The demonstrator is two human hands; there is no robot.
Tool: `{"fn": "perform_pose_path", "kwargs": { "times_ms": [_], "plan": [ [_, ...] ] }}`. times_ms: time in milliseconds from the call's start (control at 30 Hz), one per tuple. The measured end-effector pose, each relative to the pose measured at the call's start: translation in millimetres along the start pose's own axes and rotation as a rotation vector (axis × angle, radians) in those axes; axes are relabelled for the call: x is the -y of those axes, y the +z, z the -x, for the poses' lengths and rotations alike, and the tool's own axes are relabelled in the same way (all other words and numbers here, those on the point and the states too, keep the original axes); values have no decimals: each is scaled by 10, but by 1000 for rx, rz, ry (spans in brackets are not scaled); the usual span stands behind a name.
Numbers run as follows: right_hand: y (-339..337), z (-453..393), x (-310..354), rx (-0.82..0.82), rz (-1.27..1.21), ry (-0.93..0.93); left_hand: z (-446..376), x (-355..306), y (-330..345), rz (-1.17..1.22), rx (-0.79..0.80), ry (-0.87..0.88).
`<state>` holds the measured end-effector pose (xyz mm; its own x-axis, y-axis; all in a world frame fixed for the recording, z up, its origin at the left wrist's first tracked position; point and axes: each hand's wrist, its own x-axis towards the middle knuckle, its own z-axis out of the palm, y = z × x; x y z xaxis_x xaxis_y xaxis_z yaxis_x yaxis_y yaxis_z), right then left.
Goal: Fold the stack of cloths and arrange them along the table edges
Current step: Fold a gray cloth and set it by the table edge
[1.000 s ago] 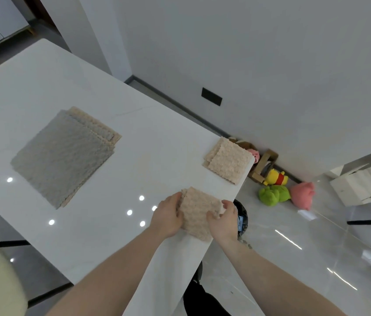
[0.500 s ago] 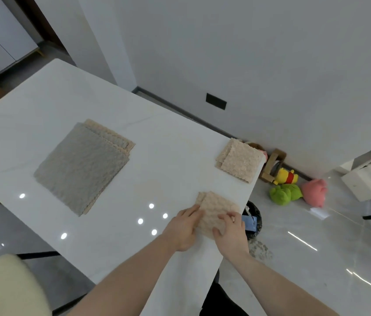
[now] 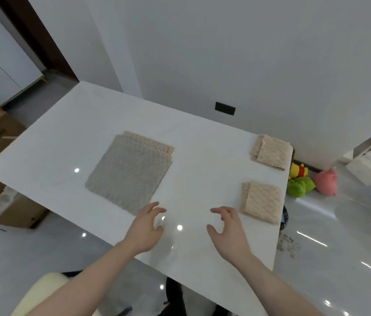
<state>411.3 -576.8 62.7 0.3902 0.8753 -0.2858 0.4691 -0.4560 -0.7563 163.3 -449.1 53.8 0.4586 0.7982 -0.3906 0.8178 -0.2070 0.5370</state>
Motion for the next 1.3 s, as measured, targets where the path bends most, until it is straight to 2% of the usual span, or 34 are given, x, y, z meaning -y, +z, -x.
{"fn": "perform_pose_path", "kwargs": {
  "times_ms": [133, 267, 467, 567, 733, 900, 1033, 1300],
  "plan": [
    [244, 237, 362, 89, -63, -42, 335, 458, -385, -22, -77, -82],
    [438, 190, 532, 148, -61, -40, 616, 595, -488, 35, -180, -122],
    [949, 251, 874, 215, -70, -64, 765, 886, -765, -11, -154, -83],
    [1069, 124, 1047, 202, -51, -59, 561, 1087, -1012, -45, -133, -66],
    [1392, -252, 1275, 88, -40, 21, -86, 1528, -1467, -115, -46, 10],
    [2051, -732, 1585, -36, -42, 126, -914, 2120, -1866, -201, 102, 98],
    [2541, -890, 1810, -16, 12, 199, -1248, 2516, -1988, -278, 235, 175],
    [2972, -1061, 1801, -53, 190, 241, -1654, 2999, -1877, -382, 228, 435]
  ]
}}
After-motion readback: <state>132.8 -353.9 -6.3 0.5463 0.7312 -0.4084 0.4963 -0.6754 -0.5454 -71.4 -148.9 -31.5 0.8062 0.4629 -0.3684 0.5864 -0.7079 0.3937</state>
